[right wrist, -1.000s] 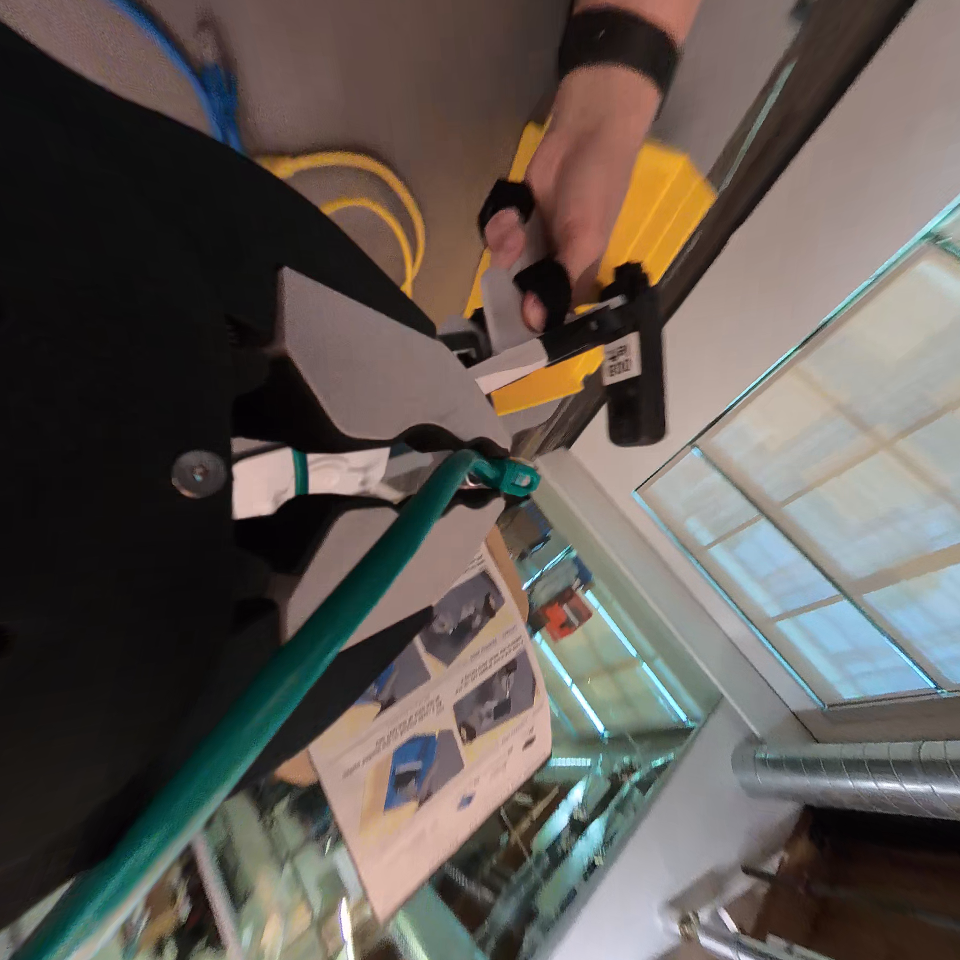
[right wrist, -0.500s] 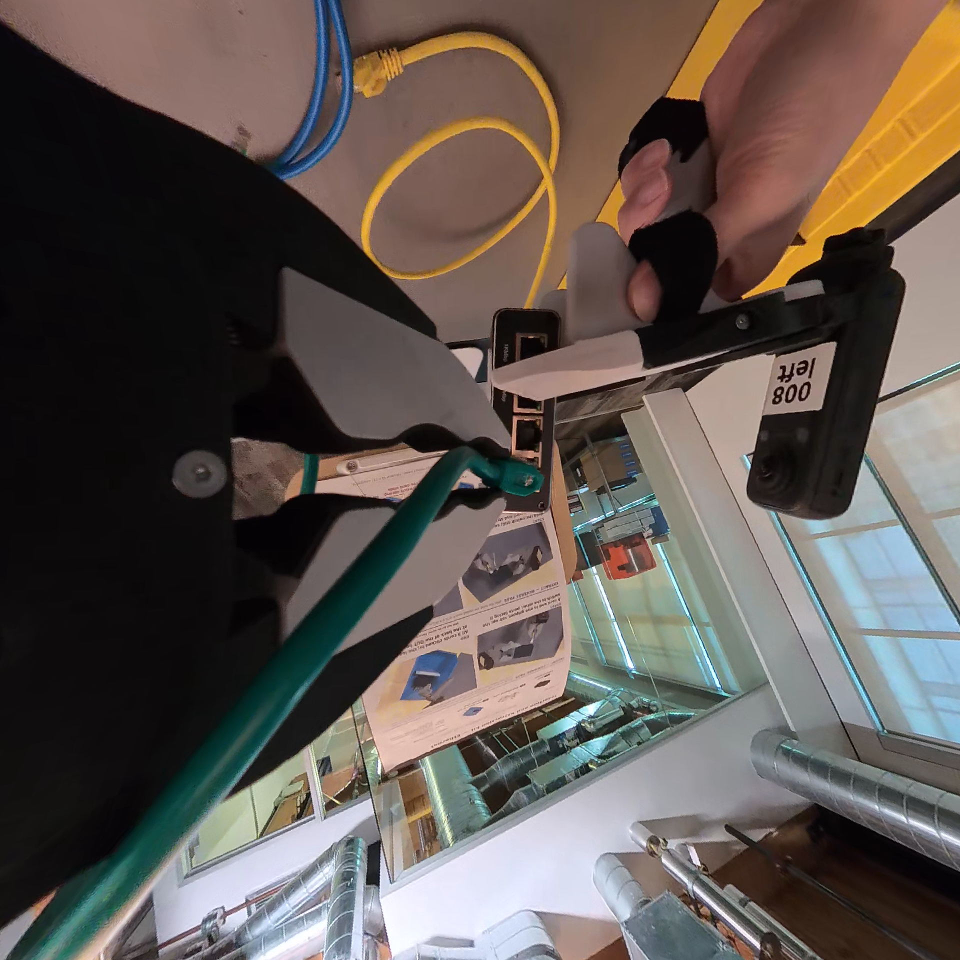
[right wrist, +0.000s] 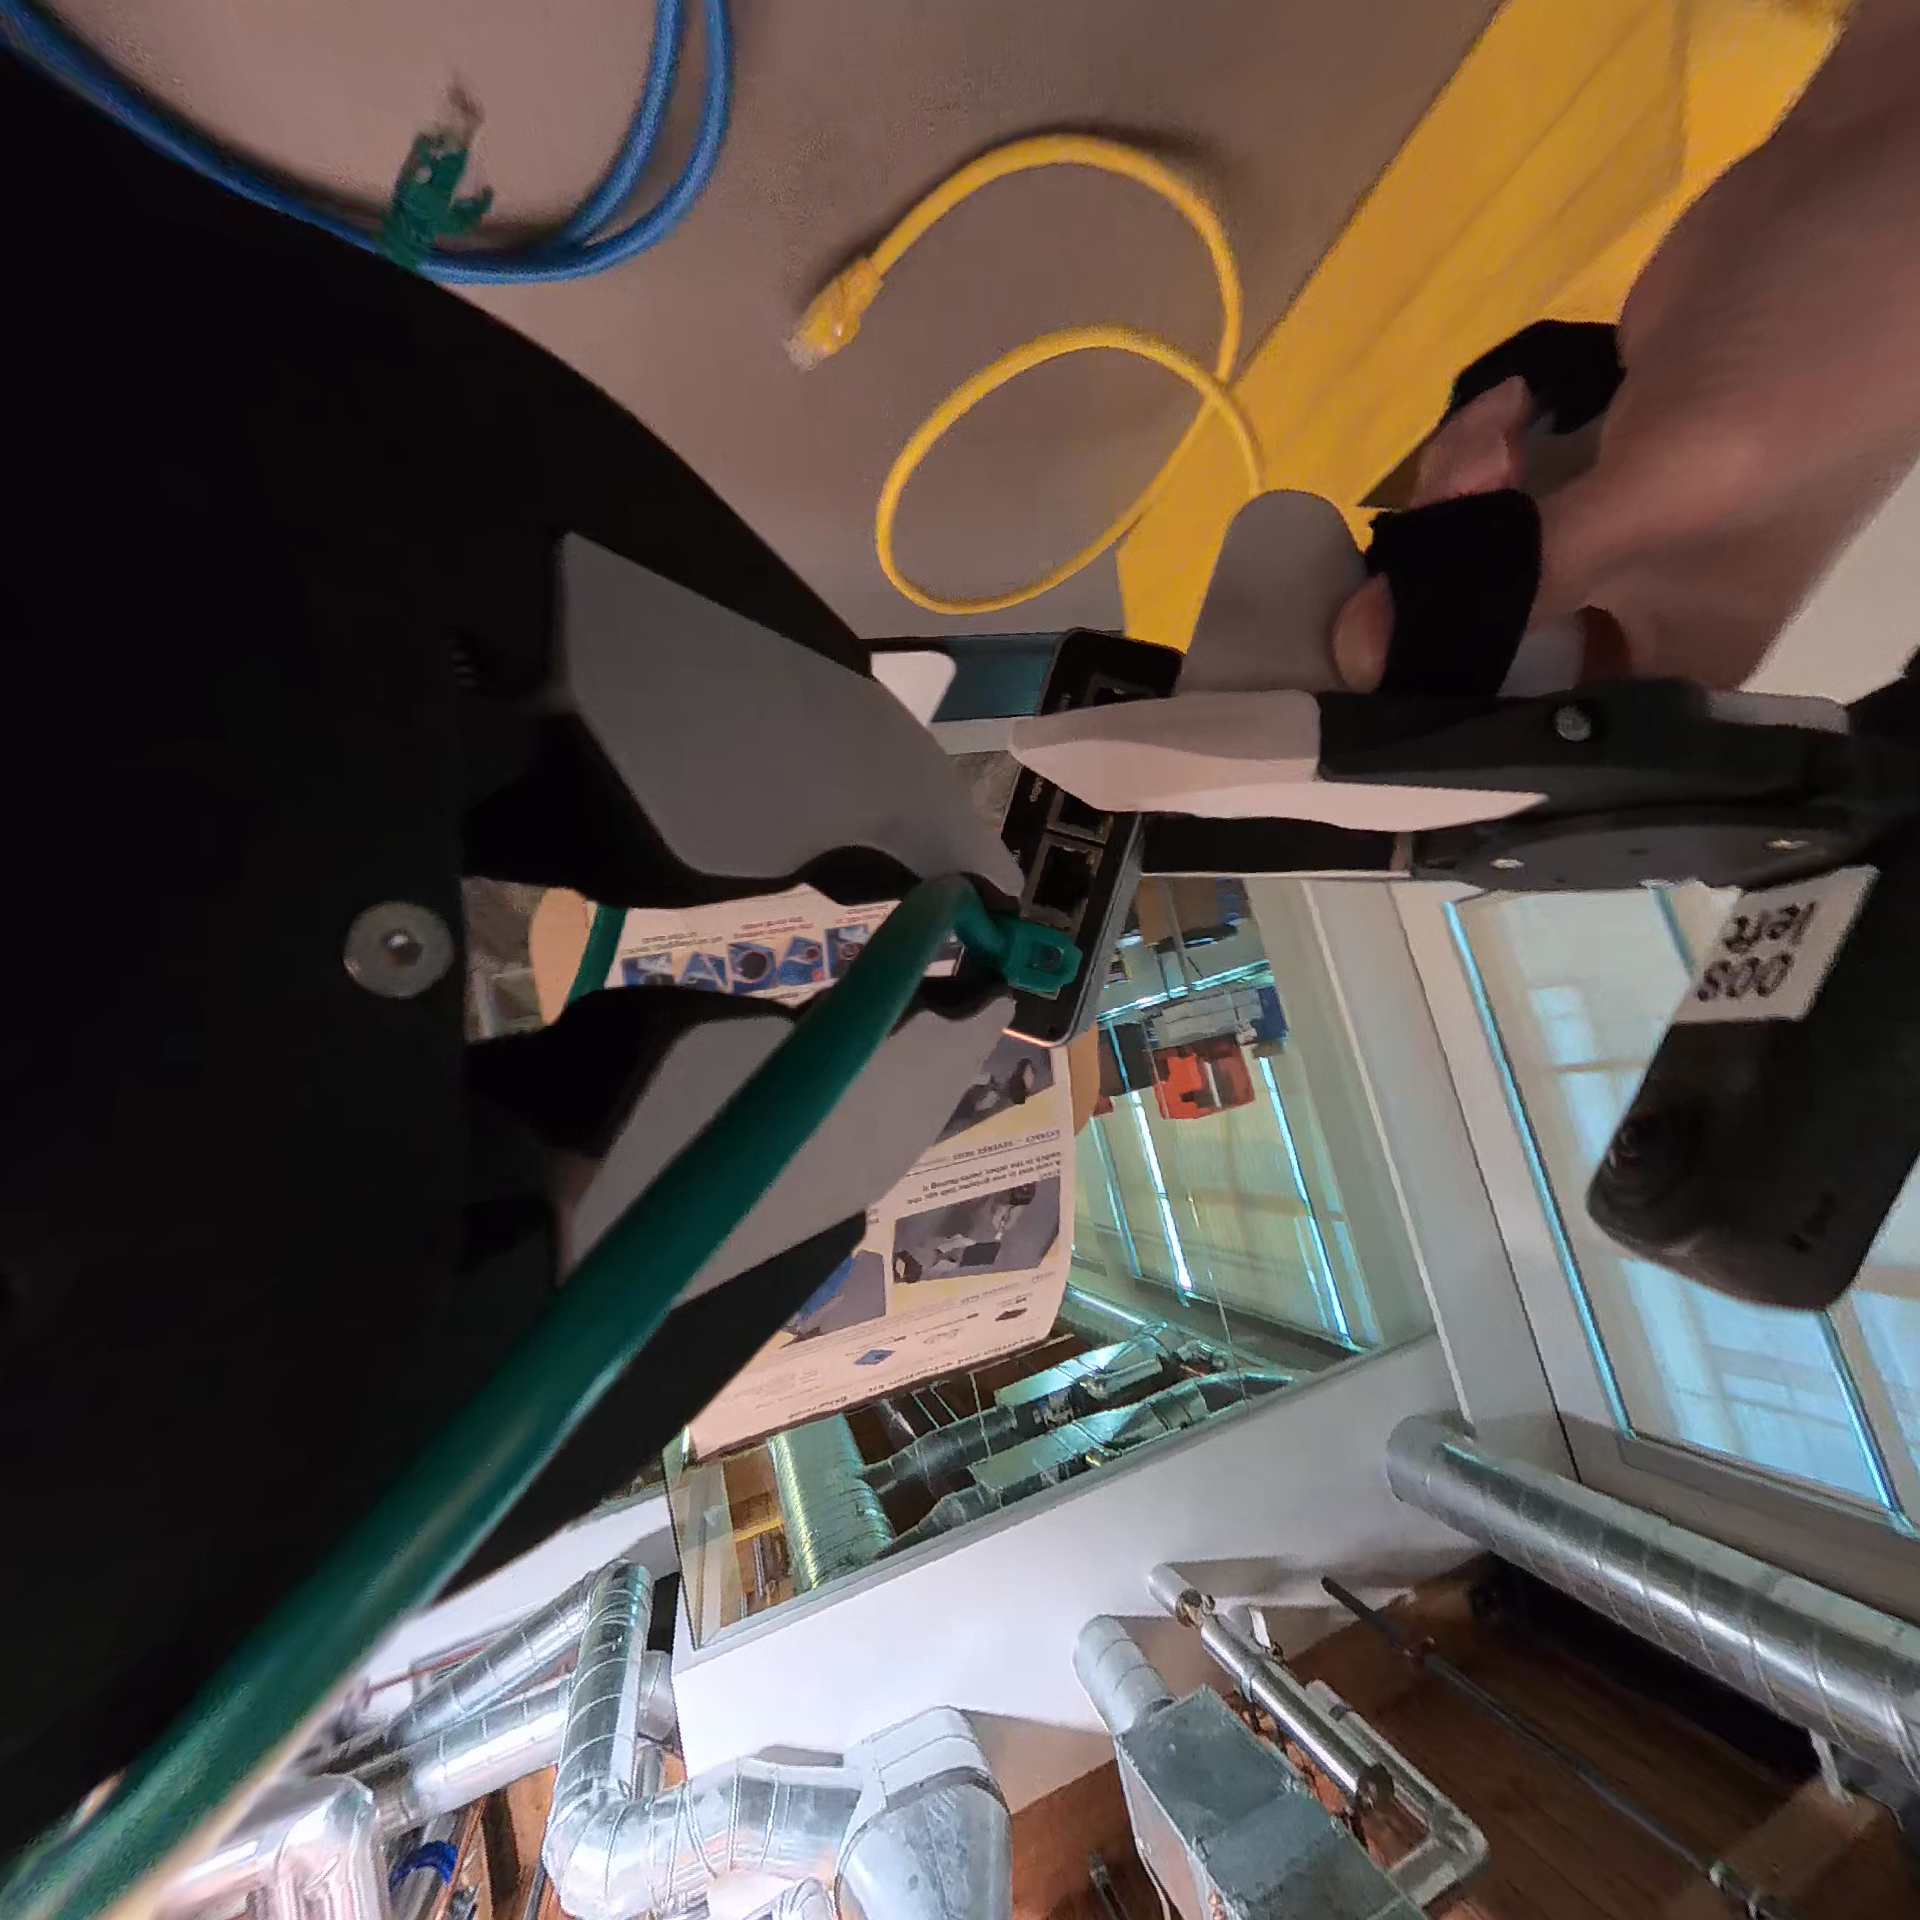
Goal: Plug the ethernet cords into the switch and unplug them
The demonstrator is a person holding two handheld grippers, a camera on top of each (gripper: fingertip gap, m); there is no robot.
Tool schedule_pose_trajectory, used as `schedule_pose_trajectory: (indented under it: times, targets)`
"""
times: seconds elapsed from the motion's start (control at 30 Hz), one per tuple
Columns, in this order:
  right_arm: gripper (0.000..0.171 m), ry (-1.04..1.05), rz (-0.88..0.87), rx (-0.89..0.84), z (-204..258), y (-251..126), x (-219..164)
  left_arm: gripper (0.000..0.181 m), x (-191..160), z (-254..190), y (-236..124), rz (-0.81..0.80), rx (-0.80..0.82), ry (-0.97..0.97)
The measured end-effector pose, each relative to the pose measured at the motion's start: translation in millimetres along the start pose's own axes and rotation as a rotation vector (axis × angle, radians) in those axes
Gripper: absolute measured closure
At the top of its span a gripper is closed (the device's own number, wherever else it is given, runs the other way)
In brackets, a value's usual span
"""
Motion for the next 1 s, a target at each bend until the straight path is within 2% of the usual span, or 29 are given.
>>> schedule_pose_trajectory:
  times: [0.17, 0.43, 0.53, 0.63, 0.77, 0.83, 0.9, 1.0]
  targets:
    - [0.159, 0.081, -0.055, -0.006, -3.7, -3.2, 6.5, 0.107, 4.8, -5.3, -2.2, -0.049, -0.003, 0.039]
    - [0.159, 0.098, -0.041, -0.030, -4.6, 0.6, 1.5, 0.107, 4.6, -4.2, 0.0, -0.028, 0.053, 0.075]
    - [0.159, 0.144, -0.003, -0.044, -4.6, 9.3, -10.3, 0.107, 2.3, 6.2, 3.0, -0.004, 0.146, 0.059]
    - [0.159, 0.291, 0.072, -0.016, 0.1, 25.5, -33.8, 0.107, -9.2, 24.0, 9.3, 0.035, 0.162, -0.055]
    - [0.159, 0.303, 0.288, 0.254, 28.2, 24.3, -53.8, 0.107, -49.9, 61.6, 12.0, 0.143, 0.304, -0.233]
    - [0.159, 0.329, 0.362, 0.420, 44.4, 14.5, -56.5, 0.107, -73.1, 67.6, 19.1, 0.244, 0.258, -0.324]
    - [0.159, 0.369, 0.393, 0.561, 57.9, 4.7, -56.3, 0.107, -98.2, 66.2, 30.8, 0.391, 0.217, -0.319]
    - [0.160, 0.394, 0.438, 0.690, 67.7, -8.5, -60.3, 0.107, -132.4, 59.6, 48.8, 0.625, 0.217, -0.169]
Point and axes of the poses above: each gripper's, where its closed fingertips meet, y out along the fingers, x out of its top, z = x × y across the jaws, the point moved 4 cm from there along -y, back along the fingers, and after that the axes turned 9 degrees about y, right-handed, at the moved point
